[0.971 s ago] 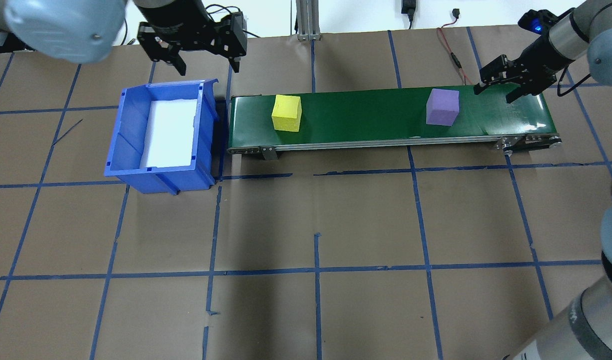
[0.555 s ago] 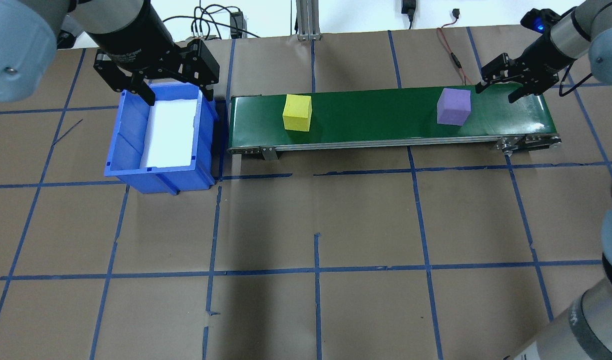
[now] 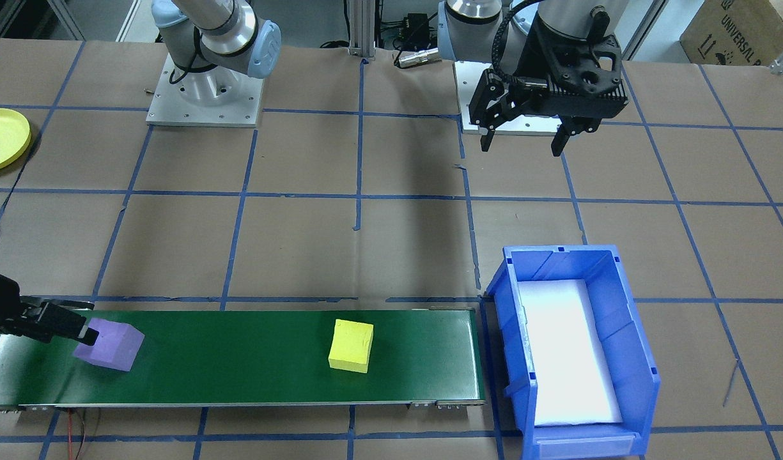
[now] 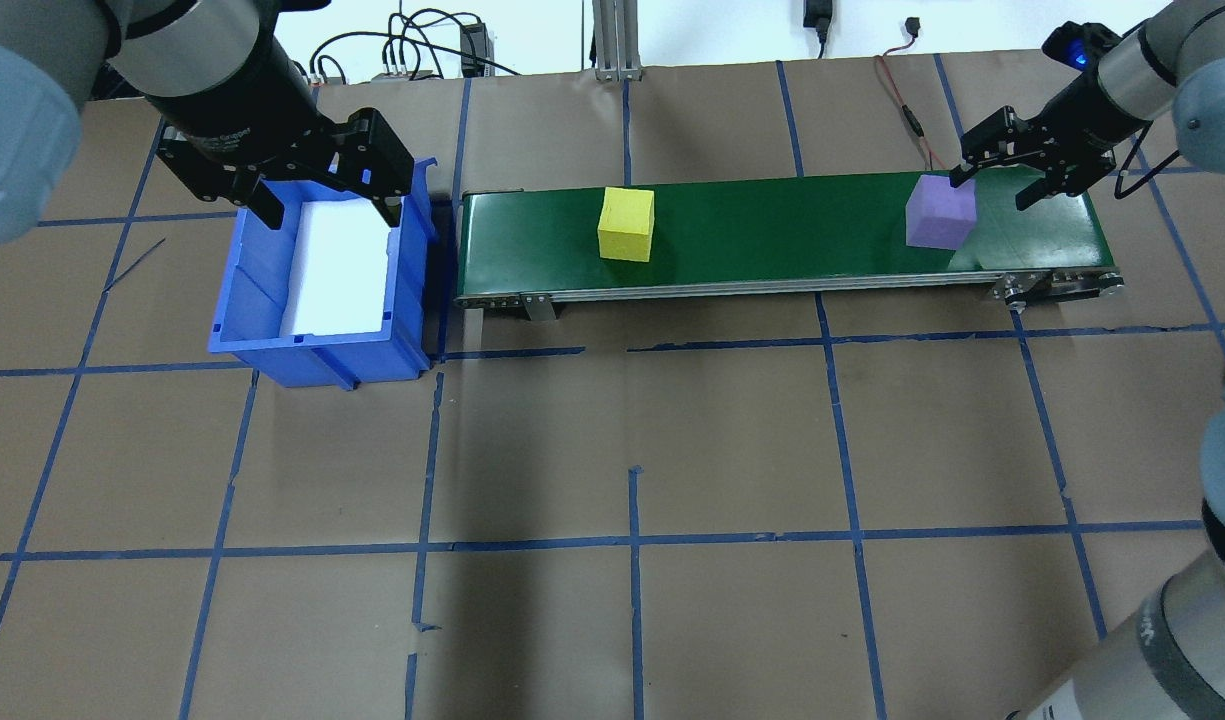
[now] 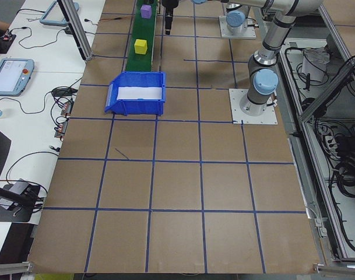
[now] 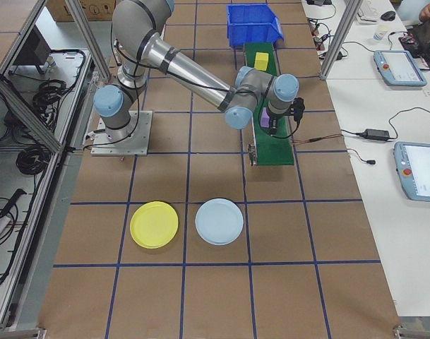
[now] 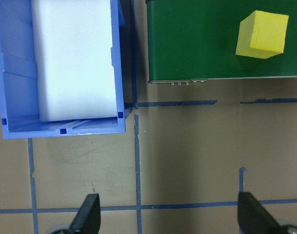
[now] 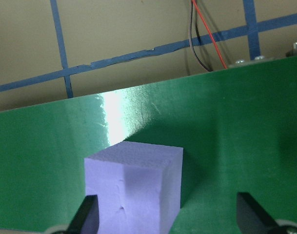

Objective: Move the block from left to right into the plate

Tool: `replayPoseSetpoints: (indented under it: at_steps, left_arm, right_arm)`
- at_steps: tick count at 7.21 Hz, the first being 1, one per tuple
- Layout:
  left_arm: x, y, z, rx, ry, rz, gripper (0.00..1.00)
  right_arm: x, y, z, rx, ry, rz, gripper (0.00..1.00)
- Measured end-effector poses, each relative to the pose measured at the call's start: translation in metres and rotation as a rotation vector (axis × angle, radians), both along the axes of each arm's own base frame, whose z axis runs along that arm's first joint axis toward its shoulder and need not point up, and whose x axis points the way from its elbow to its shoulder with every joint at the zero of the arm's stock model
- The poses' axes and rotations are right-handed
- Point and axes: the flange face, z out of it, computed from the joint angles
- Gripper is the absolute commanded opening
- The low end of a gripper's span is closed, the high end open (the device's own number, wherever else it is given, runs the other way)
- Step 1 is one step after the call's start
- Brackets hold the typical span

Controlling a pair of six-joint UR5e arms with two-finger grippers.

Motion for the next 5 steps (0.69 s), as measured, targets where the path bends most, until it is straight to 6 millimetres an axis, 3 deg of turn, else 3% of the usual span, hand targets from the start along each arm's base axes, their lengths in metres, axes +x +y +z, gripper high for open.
replayPoseSetpoints:
  at_steps: [3, 5]
  left_arm:
    - [0.023, -0.006, 0.006, -0.018, 0.001, 0.028, 1.00]
    - [0.029, -0.002, 0.013, -0.031, -0.001, 0.040, 1.00]
  right_arm:
    - [-0.004, -0.010, -0.018, -0.025, 0.005, -0.017, 0.97]
    - [-0.005, -0.009, -0.030, -0.006, 0.020, -0.016, 0.71]
